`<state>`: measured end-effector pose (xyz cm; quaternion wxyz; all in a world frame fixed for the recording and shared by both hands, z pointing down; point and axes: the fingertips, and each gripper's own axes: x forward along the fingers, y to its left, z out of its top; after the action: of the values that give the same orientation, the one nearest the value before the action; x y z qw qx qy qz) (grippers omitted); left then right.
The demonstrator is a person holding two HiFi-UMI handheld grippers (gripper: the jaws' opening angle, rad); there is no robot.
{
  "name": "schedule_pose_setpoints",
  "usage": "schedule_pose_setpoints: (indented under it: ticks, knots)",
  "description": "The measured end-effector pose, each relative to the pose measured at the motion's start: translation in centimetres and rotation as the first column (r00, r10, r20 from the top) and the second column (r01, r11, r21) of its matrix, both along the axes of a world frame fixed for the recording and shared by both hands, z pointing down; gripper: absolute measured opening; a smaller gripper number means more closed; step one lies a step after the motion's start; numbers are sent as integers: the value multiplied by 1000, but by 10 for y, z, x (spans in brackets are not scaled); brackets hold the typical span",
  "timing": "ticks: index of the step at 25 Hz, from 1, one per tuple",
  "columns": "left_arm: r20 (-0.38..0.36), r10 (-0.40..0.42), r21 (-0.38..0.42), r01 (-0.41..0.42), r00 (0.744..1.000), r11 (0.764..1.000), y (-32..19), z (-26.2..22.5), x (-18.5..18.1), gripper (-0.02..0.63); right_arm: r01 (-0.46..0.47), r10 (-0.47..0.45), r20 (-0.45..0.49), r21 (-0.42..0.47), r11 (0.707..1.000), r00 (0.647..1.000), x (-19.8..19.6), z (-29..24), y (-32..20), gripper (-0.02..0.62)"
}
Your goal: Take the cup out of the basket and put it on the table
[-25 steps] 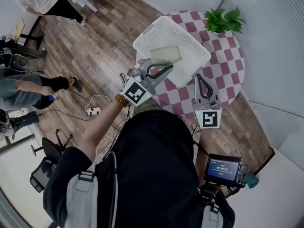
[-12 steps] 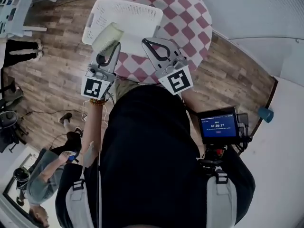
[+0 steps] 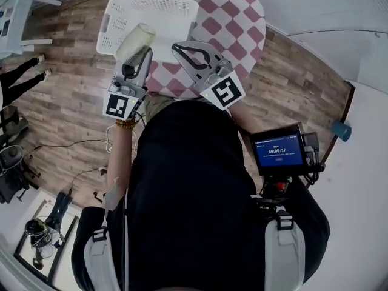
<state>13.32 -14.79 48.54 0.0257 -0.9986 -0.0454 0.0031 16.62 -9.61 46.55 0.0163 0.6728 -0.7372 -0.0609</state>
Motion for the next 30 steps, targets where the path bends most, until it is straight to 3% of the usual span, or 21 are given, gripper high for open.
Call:
schedule_pose_setpoints:
  ticks: [7,16,21,30]
  knots:
    - [14,15,-34,-14,1000,999,4,18,3,32,17,-18,37,19,1000,999,1,15,0,9]
    - [53,20,-60,-17,998,998,6,42,3,32,23,-22,13,-28,999,1000,2,44,1,9]
    - [72,34,-64,-30,997,998,13,54,3,31,-7,9,53,-31,999,999,5,50,3,9]
    - [93,41,-73,-34,995,997,17,60,6,32,-17,22,46,-104,994,999,9,68,4,9]
